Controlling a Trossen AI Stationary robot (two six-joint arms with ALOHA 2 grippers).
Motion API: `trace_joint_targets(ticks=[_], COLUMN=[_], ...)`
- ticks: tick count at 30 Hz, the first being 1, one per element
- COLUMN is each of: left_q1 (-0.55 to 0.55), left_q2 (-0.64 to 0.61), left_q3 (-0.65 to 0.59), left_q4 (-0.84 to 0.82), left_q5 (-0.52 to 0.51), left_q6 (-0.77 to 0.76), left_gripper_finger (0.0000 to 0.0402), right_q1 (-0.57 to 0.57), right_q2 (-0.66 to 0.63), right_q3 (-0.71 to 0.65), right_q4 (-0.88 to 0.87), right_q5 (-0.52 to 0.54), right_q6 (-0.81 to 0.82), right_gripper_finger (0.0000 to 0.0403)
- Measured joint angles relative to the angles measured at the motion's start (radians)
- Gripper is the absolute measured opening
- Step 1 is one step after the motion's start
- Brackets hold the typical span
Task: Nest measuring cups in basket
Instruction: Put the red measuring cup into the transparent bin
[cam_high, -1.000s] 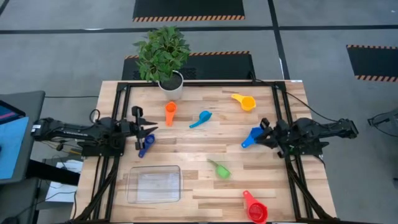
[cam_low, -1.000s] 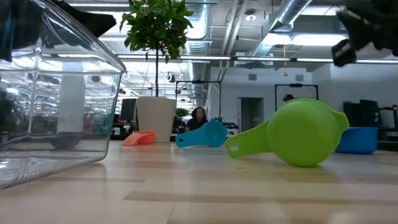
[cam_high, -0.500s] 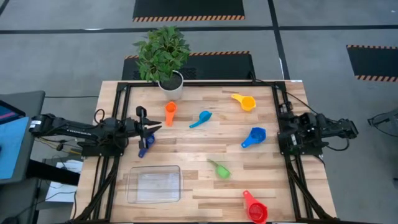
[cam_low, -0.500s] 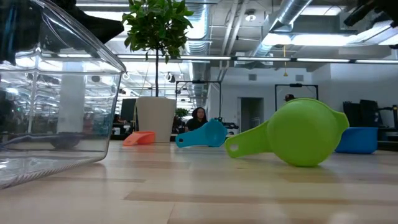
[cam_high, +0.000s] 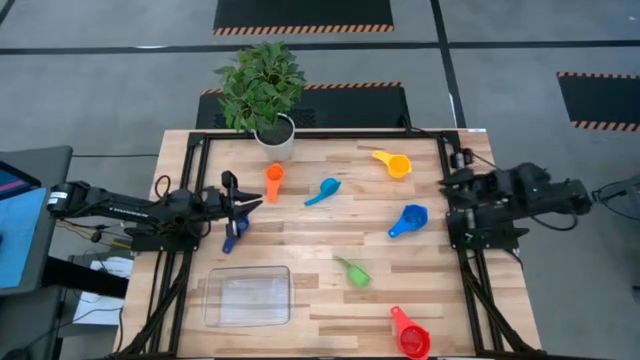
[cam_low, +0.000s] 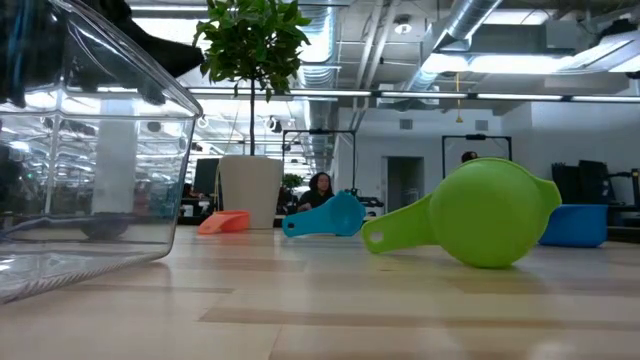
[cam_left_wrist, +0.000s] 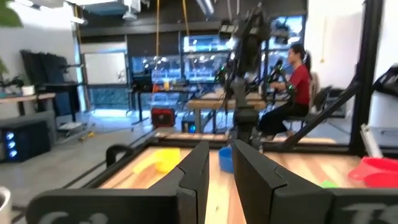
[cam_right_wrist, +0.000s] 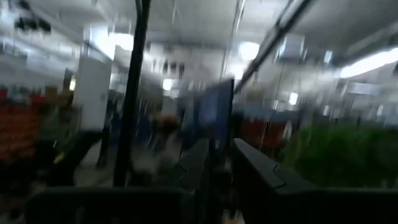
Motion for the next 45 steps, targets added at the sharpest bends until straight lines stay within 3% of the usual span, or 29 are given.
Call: trace_joint_targets(ticks=[6,12,16,20,27,36,45], left_q1=[0.000,0.000,0.000,0.000,0.000,0.000,0.000], left_q2=[0.000,0.000,0.000,0.000,0.006,0.006,0.006], left_q3=[0.000,0.000,0.000,0.000,0.001,0.001,0.001], left_q4=[-0.144,-0.386,-0.578,-0.765,-0.825,-0.825,-0.825], left_q5=[-0.045,-0.045,-0.046,-0.048,-0.040,-0.040,-0.040], left_q6=[0.000,0.000,0.000,0.000,0.000,0.000,0.000], left_gripper_finger=[0.0062,0.0062,0.0062,0.0062,0.0062,0.0062,0.0062], right_q1=[0.000,0.045,0.134,0.253,0.419,0.500,0.487], right_q2=[0.242,0.422,0.521,0.592,0.724,0.953,1.168], right_q3=[0.240,0.376,0.436,0.455,0.455,0.456,0.455], right_q4=[-0.478,-0.727,-0.762,-0.766,-0.784,-0.816,-0.904], right_q5=[0.000,-0.061,-0.216,-0.237,-0.069,0.105,0.107], right_q6=[0.228,0.359,0.412,0.508,0.632,0.811,0.919], right_gripper_finger=[0.0092,0.0092,0.0092,0.0092,0.0092,0.0092,0.0092])
